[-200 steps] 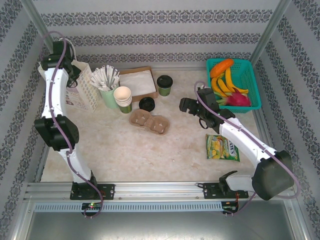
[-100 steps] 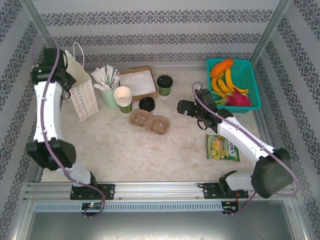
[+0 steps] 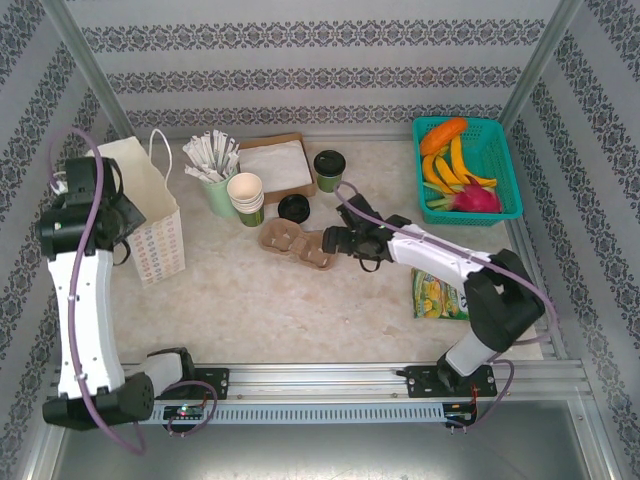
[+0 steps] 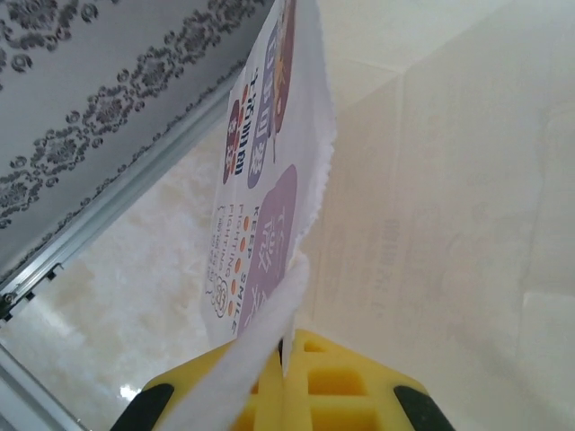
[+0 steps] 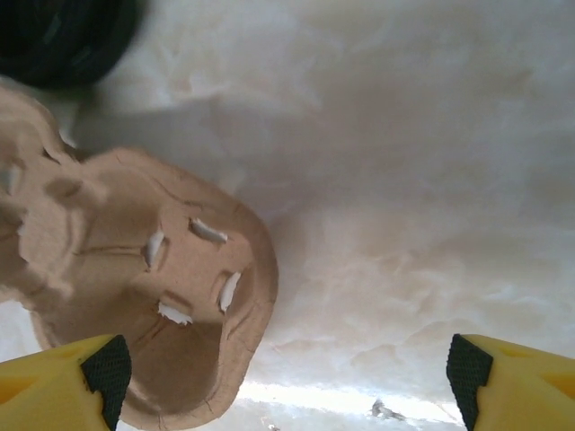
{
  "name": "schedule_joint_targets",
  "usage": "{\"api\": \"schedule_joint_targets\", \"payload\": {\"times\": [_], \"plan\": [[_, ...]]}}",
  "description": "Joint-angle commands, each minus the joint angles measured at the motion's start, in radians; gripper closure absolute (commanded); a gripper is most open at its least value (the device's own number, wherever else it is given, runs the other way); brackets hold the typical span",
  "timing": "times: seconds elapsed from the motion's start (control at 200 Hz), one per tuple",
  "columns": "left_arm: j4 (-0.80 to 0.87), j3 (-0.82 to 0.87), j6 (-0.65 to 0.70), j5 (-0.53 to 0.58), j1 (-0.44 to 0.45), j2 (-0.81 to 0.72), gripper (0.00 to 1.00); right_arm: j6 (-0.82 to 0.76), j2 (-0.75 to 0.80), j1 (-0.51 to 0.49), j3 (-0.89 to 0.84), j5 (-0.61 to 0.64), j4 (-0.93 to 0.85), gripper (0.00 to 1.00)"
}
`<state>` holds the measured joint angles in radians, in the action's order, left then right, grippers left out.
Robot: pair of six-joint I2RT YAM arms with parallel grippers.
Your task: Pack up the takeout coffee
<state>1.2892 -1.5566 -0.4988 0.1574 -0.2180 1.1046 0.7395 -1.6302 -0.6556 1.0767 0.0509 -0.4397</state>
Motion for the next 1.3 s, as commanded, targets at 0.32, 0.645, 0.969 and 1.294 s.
{"api": "schedule_joint_targets", "payload": {"times": [0.32, 0.645, 0.969, 1.294], "plan": [[0.136, 0.077, 0.244, -0.398, -0.007, -0.178, 1.0, -0.019, -0.163, -0.054, 0.091, 0.033, -0.028, 0.57], [0.052, 0.151, 0.313, -0.725, -0.001, -0.262, 1.0, -0.179, -0.145, 0.005, 0.085, 0.042, -0.103, 0.83], [0.011, 0.182, 0.329, -0.863, 0.035, -0.276, 1.0, -0.473, -0.017, 0.172, 0.01, 0.082, -0.244, 0.84], [-0.084, 0.199, 0.311, -0.856, 0.134, -0.234, 1.0, -0.698, -0.043, 0.285, 0.077, 0.129, -0.386, 0.84]]}}
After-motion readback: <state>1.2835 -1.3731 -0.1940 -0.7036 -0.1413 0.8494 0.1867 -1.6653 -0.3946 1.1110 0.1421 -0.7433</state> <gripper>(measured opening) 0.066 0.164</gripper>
